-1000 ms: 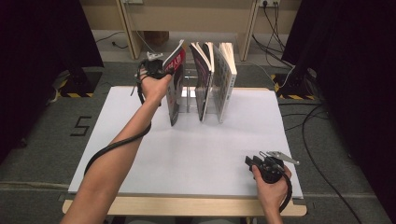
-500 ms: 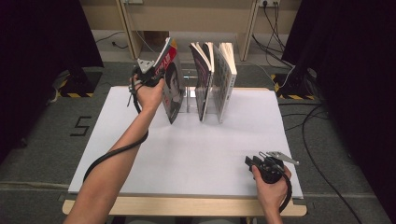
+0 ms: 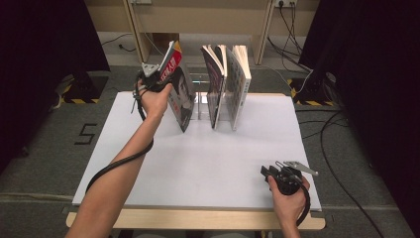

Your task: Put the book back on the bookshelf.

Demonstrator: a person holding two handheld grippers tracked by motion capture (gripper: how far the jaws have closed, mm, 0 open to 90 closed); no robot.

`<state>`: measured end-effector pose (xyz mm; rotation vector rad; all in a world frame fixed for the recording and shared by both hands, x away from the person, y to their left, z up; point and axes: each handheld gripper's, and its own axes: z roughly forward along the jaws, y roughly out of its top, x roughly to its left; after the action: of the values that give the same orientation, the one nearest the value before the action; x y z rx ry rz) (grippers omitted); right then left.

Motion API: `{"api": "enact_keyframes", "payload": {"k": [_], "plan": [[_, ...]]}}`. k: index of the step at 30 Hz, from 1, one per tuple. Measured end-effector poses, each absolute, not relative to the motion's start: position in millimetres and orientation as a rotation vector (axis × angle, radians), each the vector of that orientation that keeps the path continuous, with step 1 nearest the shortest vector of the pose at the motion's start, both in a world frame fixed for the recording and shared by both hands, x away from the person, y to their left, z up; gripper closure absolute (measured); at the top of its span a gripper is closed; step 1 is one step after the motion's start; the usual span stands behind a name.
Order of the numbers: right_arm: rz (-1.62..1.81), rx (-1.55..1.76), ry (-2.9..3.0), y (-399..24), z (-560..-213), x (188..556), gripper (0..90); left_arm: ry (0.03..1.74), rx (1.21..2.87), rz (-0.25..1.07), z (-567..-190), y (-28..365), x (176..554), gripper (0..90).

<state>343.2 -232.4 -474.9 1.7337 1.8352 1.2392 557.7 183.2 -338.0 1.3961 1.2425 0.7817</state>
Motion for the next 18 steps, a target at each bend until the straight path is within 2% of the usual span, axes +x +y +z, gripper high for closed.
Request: {"api": "enact_keyframes", "payload": {"k": [13, 15, 18], "plan": [[1.233, 1.732, 1.845, -232.1, -475.5, 343.7, 61.3, 1.293, 1.376, 0.699, -344.9, 189.0, 558.8, 69.8], [1.232, 1.733, 1.846, -231.7, -475.7, 343.7, 61.2, 1.297, 1.382, 0.688, -346.1, 189.6, 559.6, 71.3], [1.234, 1.728, 1.85, -231.8, -476.3, 344.1, 61.2, 1.308, 1.4, 0.683, -346.1, 190.0, 560.7, 82.3]]}}
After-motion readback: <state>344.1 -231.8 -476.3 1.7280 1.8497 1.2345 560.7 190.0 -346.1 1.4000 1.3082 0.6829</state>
